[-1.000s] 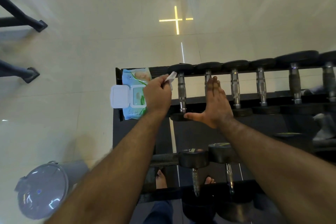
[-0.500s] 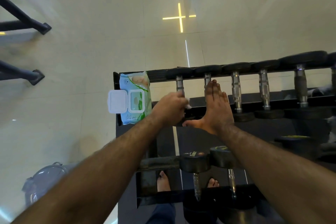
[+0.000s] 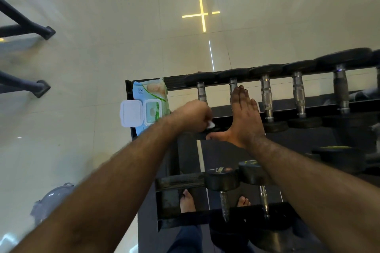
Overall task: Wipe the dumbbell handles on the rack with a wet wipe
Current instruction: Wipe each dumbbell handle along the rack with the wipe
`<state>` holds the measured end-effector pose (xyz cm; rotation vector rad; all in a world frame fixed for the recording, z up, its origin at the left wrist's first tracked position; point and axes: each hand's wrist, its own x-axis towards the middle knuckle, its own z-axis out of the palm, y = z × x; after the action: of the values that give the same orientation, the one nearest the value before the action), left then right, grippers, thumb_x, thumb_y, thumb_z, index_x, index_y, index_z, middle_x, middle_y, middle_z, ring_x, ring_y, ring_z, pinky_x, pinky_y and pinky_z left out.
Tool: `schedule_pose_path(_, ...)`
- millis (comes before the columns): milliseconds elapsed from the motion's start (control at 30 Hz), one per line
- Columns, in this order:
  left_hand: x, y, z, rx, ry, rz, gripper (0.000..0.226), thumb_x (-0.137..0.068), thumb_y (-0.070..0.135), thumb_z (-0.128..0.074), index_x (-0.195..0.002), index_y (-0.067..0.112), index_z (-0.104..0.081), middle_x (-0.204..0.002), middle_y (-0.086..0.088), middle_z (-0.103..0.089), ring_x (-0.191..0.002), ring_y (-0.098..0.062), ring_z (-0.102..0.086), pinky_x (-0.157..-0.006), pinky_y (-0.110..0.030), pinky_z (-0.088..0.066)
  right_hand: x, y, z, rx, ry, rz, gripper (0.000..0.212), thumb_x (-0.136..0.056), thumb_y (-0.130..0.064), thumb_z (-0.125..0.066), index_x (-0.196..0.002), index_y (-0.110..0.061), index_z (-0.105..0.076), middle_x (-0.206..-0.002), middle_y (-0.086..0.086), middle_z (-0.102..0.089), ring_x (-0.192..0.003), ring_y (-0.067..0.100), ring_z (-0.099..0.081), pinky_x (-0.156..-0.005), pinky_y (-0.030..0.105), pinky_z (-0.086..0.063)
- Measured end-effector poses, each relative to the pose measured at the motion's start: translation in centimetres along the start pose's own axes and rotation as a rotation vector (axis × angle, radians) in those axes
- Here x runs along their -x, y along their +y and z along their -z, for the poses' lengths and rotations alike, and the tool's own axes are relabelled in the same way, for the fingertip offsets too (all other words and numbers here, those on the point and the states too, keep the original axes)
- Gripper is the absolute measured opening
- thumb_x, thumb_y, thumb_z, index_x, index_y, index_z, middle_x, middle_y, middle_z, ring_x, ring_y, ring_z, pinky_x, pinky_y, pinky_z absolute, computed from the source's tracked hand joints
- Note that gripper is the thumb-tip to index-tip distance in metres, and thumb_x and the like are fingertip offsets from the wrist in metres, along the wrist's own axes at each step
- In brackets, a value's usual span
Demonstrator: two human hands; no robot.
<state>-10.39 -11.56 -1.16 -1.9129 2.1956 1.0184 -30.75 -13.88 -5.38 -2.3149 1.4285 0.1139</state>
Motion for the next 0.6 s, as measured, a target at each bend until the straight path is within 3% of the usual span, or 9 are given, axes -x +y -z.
schedule_pose_path(67, -0.1, -0.3, 0.2, 0.115, 0.224, -0.053, 0.007, -0.100, 0.028, -0.066, -0.099, 0.023, -0.072, -0.100, 0.005, -0.066, -0.091, -0.010, -0.060, -0.078, -0.025, -0.048, 0.0, -0.1, 0.0, 0.002, 0.000, 0.001, 0.175, -0.039, -0.121, -0.022, -0.167, -0.011, 0.023, -0.178, 0.012, 0.022, -0.165, 0.028, 0.016, -0.135, 0.051, -0.004)
schedule_pose_path(100, -0.4, -0.2, 0.0, 0.120, 0.245, -0.085, 0.009, -0.100, 0.027, -0.065, -0.103, 0.023, -0.072, -0.102, 0.005, -0.065, -0.093, -0.011, -0.059, -0.080, -0.026, -0.048, 0.0, -0.1, 0.0, 0.002, 0.001, -0.003, 0.175, -0.039, -0.121, -0.022, -0.167, -0.011, 0.023, -0.178, 0.012, 0.022, -0.165, 0.028, 0.016, -0.135, 0.051, -0.004)
schedule_pose_path(233, -0.8, 0.5, -1.1, -0.138, -0.058, -0.177, 0.019, -0.094, 0.029, -0.072, -0.113, 0.027, -0.071, -0.105, 0.007, -0.064, -0.095, -0.015, -0.061, -0.082, -0.033, -0.054, -0.1, 0.0, -0.1, -0.020, 0.000, -0.001, 0.176, -0.036, -0.121, -0.023, -0.167, -0.013, 0.025, -0.178, 0.010, 0.023, -0.165, 0.026, 0.018, -0.135, 0.053, -0.005)
schedule_pose_path(400, 2.2, -4.1, -0.5, -0.023, -0.053, -0.038, 0.017, -0.101, 0.021, -0.063, -0.117, 0.024, -0.069, -0.106, 0.004, -0.066, -0.098, -0.016, -0.063, -0.089, -0.036, -0.056, 0.0, -0.2, 0.0, 0.016, -0.001, -0.012, 0.175, -0.040, -0.121, -0.026, -0.166, -0.011, 0.026, -0.177, 0.012, 0.025, -0.165, 0.029, 0.018, -0.135, 0.052, -0.004)
schedule_pose_path(433, 2.7, -4.7, -0.5, 0.056, 0.060, -0.024, 0.013, -0.102, 0.021, -0.062, -0.112, 0.022, -0.069, -0.102, 0.004, -0.066, -0.094, -0.016, -0.063, -0.086, -0.035, -0.055, 0.0, -0.2, 0.0, 0.021, 0.001, -0.013, 0.175, -0.040, -0.121, -0.026, -0.166, -0.011, 0.026, -0.177, 0.012, 0.025, -0.165, 0.029, 0.018, -0.135, 0.052, -0.004)
schedule_pose_path(533, 1.6, -4.1, -0.9, 0.250, 0.623, 0.036, 0.008, -0.103, 0.018, -0.061, -0.103, 0.016, -0.069, -0.095, 0.005, -0.063, -0.085, -0.010, -0.057, -0.075, -0.021, -0.048, 0.0, -0.3, 0.0, 0.028, -0.004, -0.011, 0.175, -0.040, -0.121, -0.025, -0.166, -0.010, 0.026, -0.177, 0.012, 0.025, -0.165, 0.029, 0.018, -0.135, 0.052, -0.004)
schedule_pose_path(600, 0.2, -2.0, -1.4, 0.306, 0.788, 0.094, 0.008, -0.101, 0.013, -0.061, -0.103, 0.014, -0.069, -0.097, 0.004, -0.062, -0.085, -0.008, -0.053, -0.070, -0.013, -0.038, 0.1, -0.4, 0.0, 0.035, 0.003, -0.022, 0.175, -0.040, -0.121, -0.025, -0.166, -0.011, 0.025, -0.177, 0.012, 0.025, -0.165, 0.029, 0.017, -0.135, 0.052, -0.004)
